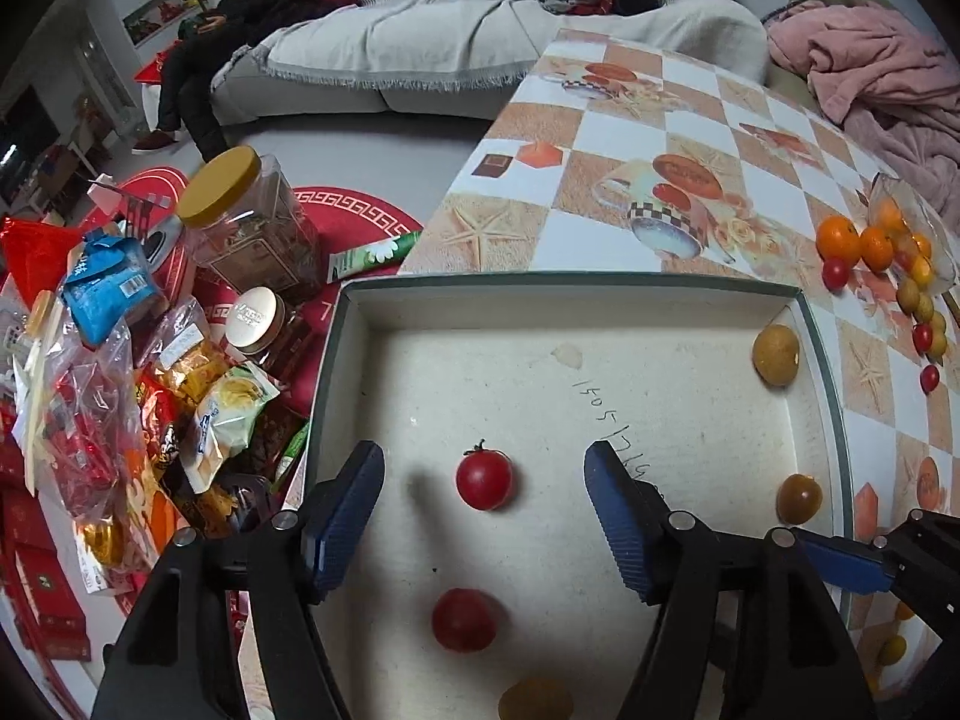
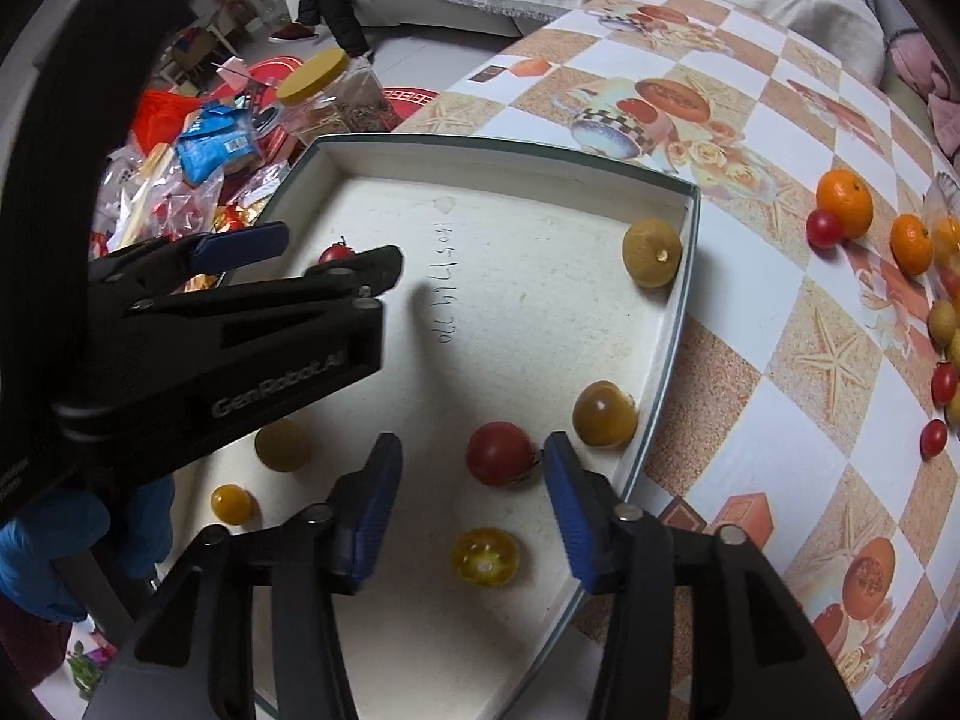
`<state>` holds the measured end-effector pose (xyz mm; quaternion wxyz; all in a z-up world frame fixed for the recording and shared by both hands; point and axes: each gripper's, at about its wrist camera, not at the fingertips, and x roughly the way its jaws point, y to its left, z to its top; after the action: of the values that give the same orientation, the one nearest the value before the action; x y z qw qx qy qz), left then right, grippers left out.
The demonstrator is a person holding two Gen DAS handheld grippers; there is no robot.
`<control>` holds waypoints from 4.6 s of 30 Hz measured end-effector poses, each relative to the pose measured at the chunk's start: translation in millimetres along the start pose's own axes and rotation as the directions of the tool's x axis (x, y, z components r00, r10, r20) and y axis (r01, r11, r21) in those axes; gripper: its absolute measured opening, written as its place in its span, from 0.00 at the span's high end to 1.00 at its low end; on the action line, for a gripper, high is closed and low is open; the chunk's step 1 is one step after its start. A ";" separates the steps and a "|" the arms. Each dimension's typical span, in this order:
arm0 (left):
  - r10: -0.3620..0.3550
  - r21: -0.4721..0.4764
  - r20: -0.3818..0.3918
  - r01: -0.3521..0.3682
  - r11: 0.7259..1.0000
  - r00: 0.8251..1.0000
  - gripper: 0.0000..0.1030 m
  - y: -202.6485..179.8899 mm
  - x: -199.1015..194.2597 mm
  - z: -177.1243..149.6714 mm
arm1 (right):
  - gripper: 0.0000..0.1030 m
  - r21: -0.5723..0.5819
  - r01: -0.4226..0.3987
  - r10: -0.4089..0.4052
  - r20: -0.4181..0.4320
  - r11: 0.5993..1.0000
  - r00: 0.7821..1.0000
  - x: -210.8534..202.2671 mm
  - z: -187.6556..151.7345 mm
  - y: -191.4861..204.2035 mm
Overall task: Organize fruits
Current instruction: 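Carry both red tomatoes over the white tray and open both tools to drop them, then move both open tools back over the fruits on the table, then grasp a red cherry tomato with the left tool while the right tool grasps a brown longan, then carry the tomato and longan over the white tray and open both tools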
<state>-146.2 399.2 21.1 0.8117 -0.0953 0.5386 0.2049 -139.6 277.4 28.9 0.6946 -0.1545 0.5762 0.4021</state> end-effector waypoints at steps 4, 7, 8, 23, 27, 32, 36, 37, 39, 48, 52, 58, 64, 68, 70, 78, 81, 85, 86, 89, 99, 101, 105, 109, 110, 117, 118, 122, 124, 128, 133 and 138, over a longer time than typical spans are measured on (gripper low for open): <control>0.014 -0.005 -0.013 -0.014 1.000 1.000 0.31 -0.3 -1.6 0.2 | 0.23 -0.014 -0.030 0.030 0.025 0.999 0.999 -12.4 -2.3 3.8; 0.031 0.002 -0.021 -0.031 1.000 0.999 0.31 -2.0 -4.0 -0.1 | 0.18 -0.031 -0.020 0.022 0.052 0.999 0.998 -24.1 -4.7 6.3; 0.036 0.003 -0.023 -0.036 0.999 0.999 0.31 -2.4 -5.2 -0.5 | 0.18 -0.032 -0.019 0.020 0.053 0.999 0.998 -25.9 -5.4 6.3; 0.018 0.050 0.002 -0.018 0.999 1.000 0.31 -42.8 -39.3 -6.7 | 0.17 0.138 0.079 -0.083 0.027 0.987 0.996 -58.1 -29.9 -56.9; -0.005 0.077 0.014 0.004 0.997 1.000 0.31 -63.7 -49.1 -5.6 | 0.16 0.175 0.104 -0.111 0.029 0.979 0.993 -68.7 -40.6 -74.5; -0.031 0.119 0.025 0.028 0.993 0.999 0.31 -90.2 -58.6 -4.6 | 0.15 0.216 0.106 -0.116 0.033 0.971 0.993 -78.2 -52.5 -94.1; -0.047 0.150 0.027 0.043 0.988 0.999 0.31 -111.6 -62.6 -2.9 | 0.15 0.244 0.109 -0.122 0.040 0.964 0.992 -85.0 -59.7 -108.8; -0.053 0.159 0.028 0.048 0.986 0.998 0.31 -118.2 -63.4 -2.2 | 0.15 0.252 0.110 -0.124 0.041 0.962 0.991 -86.4 -61.3 -112.7; -0.060 0.172 0.027 0.054 0.984 0.998 0.31 -127.4 -64.4 -1.5 | 0.15 0.268 0.112 -0.128 0.043 0.957 0.991 -89.3 -65.3 -121.6; -0.110 0.221 0.014 0.104 0.970 0.994 0.31 -175.5 -63.2 6.0 | 0.15 0.368 0.167 -0.192 0.031 0.914 0.981 -101.5 -90.8 -179.9; -0.134 0.225 0.001 0.130 0.966 0.991 0.31 -196.3 -57.4 10.7 | 0.15 0.426 0.203 -0.234 0.020 0.881 0.972 -106.8 -102.6 -214.1; -0.174 0.273 -0.005 0.169 0.947 0.985 0.31 -240.2 -46.8 12.9 | 0.15 0.519 0.215 -0.276 0.042 0.827 0.960 -117.6 -105.9 -260.8; -0.196 0.318 -0.004 0.187 0.929 0.981 0.31 -280.1 -34.5 10.9 | 0.21 0.542 0.151 -0.244 0.105 0.827 0.964 -120.7 -89.0 -292.5; -0.198 0.307 0.000 0.188 0.933 0.980 0.31 -293.7 -25.5 14.2 | 0.32 0.525 0.108 -0.208 0.134 0.844 0.969 -115.7 -70.7 -305.7; -0.193 0.301 0.003 0.183 0.936 0.981 0.31 -297.6 -21.8 15.9 | 0.33 0.524 0.083 -0.187 0.149 0.848 0.971 -113.0 -62.8 -310.5; -0.173 0.285 0.008 0.164 0.945 0.985 0.31 -314.6 -10.1 21.6 | 0.41 0.471 0.026 -0.120 0.170 0.882 0.978 -96.7 -31.6 -318.2; -0.165 0.278 0.008 0.156 0.948 0.986 0.32 -318.5 -7.2 21.8 | 0.47 0.466 0.009 -0.100 0.170 0.885 0.980 -91.2 -25.2 -320.7; -0.163 0.252 -0.009 0.160 0.955 0.987 0.43 -319.8 -2.5 21.6 | 0.52 0.456 -0.018 -0.069 0.174 0.890 0.982 -85.4 -17.2 -322.8; -0.164 0.243 -0.003 0.160 0.957 0.986 0.43 -319.5 -2.9 21.7 | 0.55 0.450 -0.025 -0.060 0.175 0.893 0.983 -84.2 -15.5 -322.3; -0.179 0.232 -0.008 0.176 0.957 0.984 0.51 -320.7 -3.1 21.3 | 0.72 0.432 -0.055 -0.019 0.165 0.900 0.986 -78.0 -11.7 -319.4; -0.230 0.220 -0.031 0.231 0.948 0.973 0.80 -322.3 -6.3 22.3 | 0.74 0.411 -0.080 0.001 0.187 0.908 0.982 -91.0 -26.7 -321.7; -0.233 0.212 -0.034 0.235 0.949 0.972 0.80 -319.3 -8.5 21.2 | 0.74 0.414 -0.073 -0.008 0.190 0.907 0.982 -97.9 -35.4 -325.0; -0.236 0.210 -0.031 0.237 0.949 0.971 0.80 -314.7 -16.0 18.4 | 0.74 0.427 -0.064 -0.023 0.197 0.902 0.980 -111.1 -55.5 -328.3; -0.241 0.200 -0.028 0.241 0.950 0.970 0.80 -309.9 -27.0 15.2 | 0.74 0.427 -0.068 -0.020 0.200 0.902 0.980 -120.7 -72.3 -323.1; -0.245 0.197 -0.028 0.246 0.949 0.969 0.80 -308.2 -30.5 13.8 | 0.74 0.427 -0.071 -0.017 0.200 0.902 0.980 -122.6 -75.9 -320.9; -0.266 0.186 -0.009 0.263 0.947 0.964 0.80 -288.7 -49.8 3.4 | 0.74 0.413 -0.062 -0.024 0.198 0.908 0.980 -130.2 -90.5 -295.6; -0.269 0.182 -0.011 0.266 0.947 0.963 0.80 -285.2 -50.7 2.6 | 0.74 0.414 -0.057 -0.028 0.197 0.908 0.980 -130.7 -91.2 -290.2; -0.269 0.176 -0.013 0.267 0.948 0.963 0.80 -258.8 -58.7 -4.5 | 0.74 0.413 -0.039 -0.046 0.194 0.910 0.980 -132.4 -92.7 -267.6; -0.267 0.171 -0.012 0.265 0.949 0.964 0.80 -244.7 -62.4 -6.8 | 0.74 0.415 -0.033 -0.051 0.190 0.909 0.981 -131.8 -91.8 -251.4; -0.260 0.161 -0.011 0.258 0.953 0.966 0.80 -209.0 -69.8 -10.7 | 0.74 0.408 -0.024 -0.057 0.186 0.912 0.981 -129.4 -86.5 -220.8; -0.241 0.158 -0.010 0.240 0.958 0.970 0.80 -166.0 -72.3 -14.9 | 0.74 0.398 -0.026 -0.049 0.178 0.917 0.983 -118.1 -74.4 -179.2; -0.230 0.127 -0.013 0.229 0.965 0.973 0.80 -125.7 -70.5 -20.1 | 0.74 0.366 -0.033 -0.029 0.165 0.930 0.986 -105.5 -60.0 -139.5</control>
<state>-131.9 262.6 69.1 0.8349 -0.1045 0.5353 0.0746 -78.7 108.9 74.5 0.7566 0.0130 0.5810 0.2996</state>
